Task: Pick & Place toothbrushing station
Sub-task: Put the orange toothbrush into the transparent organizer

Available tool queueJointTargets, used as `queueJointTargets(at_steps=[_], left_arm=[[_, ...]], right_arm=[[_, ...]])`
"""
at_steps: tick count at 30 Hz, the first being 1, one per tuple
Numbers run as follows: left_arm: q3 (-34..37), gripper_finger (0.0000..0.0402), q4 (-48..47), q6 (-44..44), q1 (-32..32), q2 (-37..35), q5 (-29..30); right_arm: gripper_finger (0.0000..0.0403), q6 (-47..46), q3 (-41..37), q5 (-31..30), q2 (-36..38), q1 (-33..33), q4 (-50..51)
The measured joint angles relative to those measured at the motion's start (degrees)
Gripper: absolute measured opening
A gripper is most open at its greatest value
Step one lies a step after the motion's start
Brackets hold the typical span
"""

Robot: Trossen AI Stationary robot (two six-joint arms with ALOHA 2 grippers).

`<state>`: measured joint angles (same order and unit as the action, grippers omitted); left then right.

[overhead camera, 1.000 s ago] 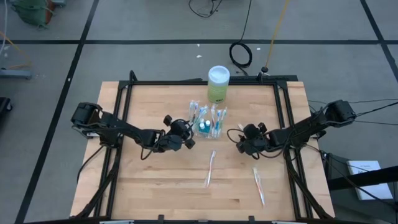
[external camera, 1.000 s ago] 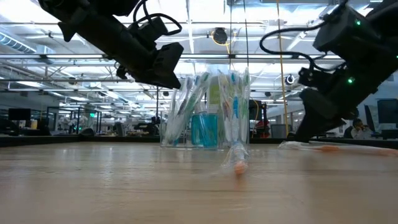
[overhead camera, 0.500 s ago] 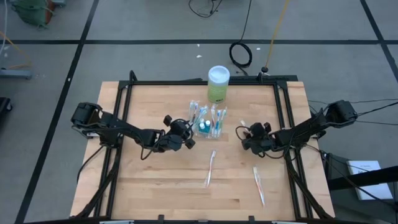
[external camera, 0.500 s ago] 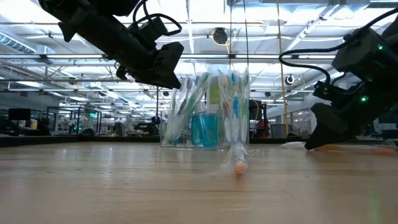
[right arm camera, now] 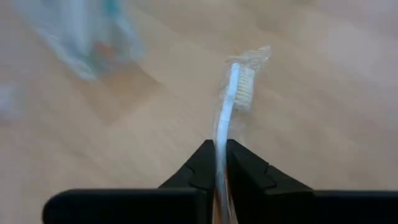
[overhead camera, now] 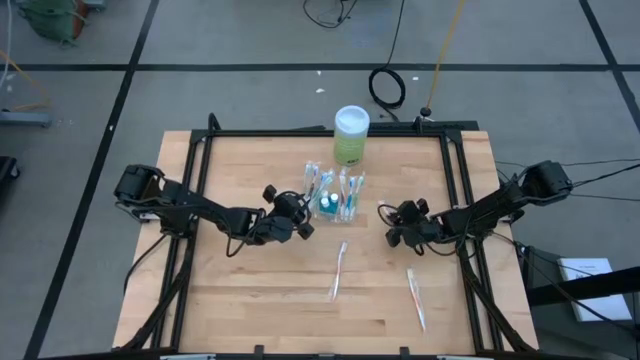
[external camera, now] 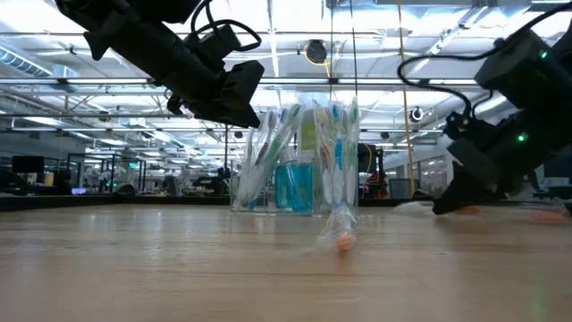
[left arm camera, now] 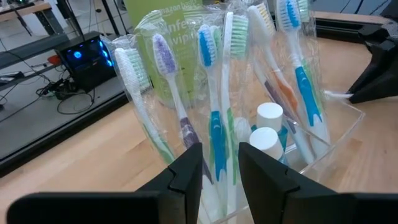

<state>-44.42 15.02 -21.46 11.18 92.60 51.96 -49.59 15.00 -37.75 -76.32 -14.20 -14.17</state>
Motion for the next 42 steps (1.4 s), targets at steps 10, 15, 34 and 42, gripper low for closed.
queueJointTargets(at_steps=[10,15,34,42], left_arm=[[-0.02,0.0111,-0.42,2.40,0.00,-3.74,-5.54],[-0.04,0.0111,-0.39,6.97,0.00,-8.30,-5.49],[-0.02,0.0111,-0.80,11.31,-0.02,-11.02,-5.46],[-0.02,0.0111,-2.05,11.31,0.00,-10.99,-5.68]], right_arm=[[0.0014,21.64,0.05,3.23,0.07,-0.05,-34.23],[0.0022,26.72,0.16,6.77,0.10,-0.17,-47.97],[0.0017,52.17,17.01,1.83,-14.72,10.63,-57.66],[0.0016,49.30,19.09,6.51,-29.27,17.02,-73.43]])
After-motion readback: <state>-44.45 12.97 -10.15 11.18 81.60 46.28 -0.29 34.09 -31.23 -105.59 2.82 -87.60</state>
